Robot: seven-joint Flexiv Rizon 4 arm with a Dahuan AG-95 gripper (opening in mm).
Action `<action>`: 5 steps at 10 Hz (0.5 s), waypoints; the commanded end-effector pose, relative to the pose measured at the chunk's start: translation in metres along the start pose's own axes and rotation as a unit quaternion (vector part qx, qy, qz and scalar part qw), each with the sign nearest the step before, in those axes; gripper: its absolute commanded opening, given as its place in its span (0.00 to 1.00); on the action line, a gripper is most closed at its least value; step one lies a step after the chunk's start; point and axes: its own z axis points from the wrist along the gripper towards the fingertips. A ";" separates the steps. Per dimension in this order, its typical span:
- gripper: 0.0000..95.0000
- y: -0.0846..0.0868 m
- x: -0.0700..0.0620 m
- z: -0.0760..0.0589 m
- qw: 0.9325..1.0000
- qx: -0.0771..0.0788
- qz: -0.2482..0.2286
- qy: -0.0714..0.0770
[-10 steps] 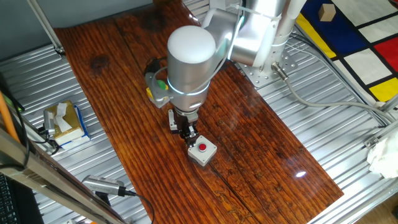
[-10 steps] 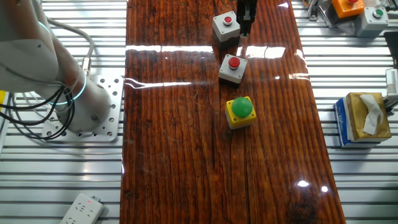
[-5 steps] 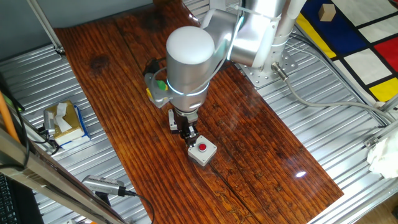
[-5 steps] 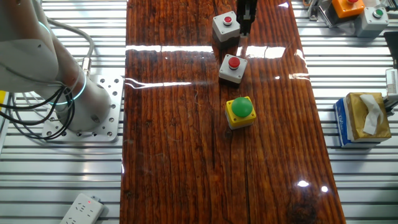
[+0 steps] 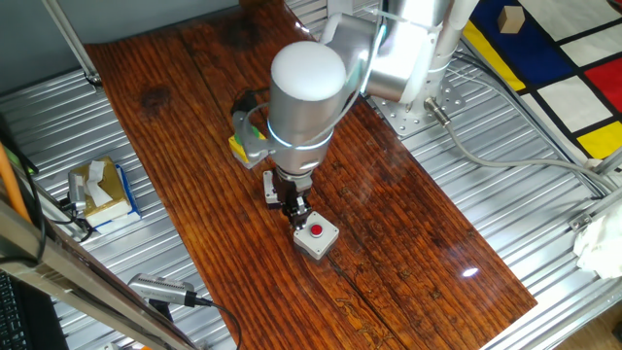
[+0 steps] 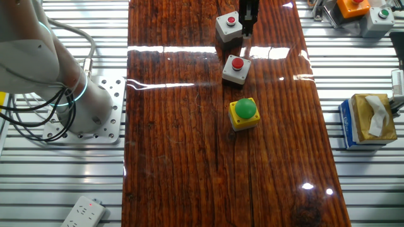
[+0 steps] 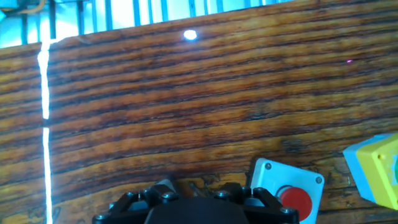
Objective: Press three buttons from left to right in sequence
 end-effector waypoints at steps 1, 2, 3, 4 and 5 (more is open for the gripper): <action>0.60 0.002 -0.001 0.001 0.999 0.001 -0.036 0.009; 0.60 0.002 -0.001 0.001 0.998 0.000 -0.059 0.011; 0.60 0.002 -0.001 0.001 0.998 0.000 -0.069 0.012; 0.60 0.002 -0.001 0.001 0.996 -0.001 -0.084 0.013; 0.60 0.002 -0.001 0.001 0.996 -0.001 -0.094 0.014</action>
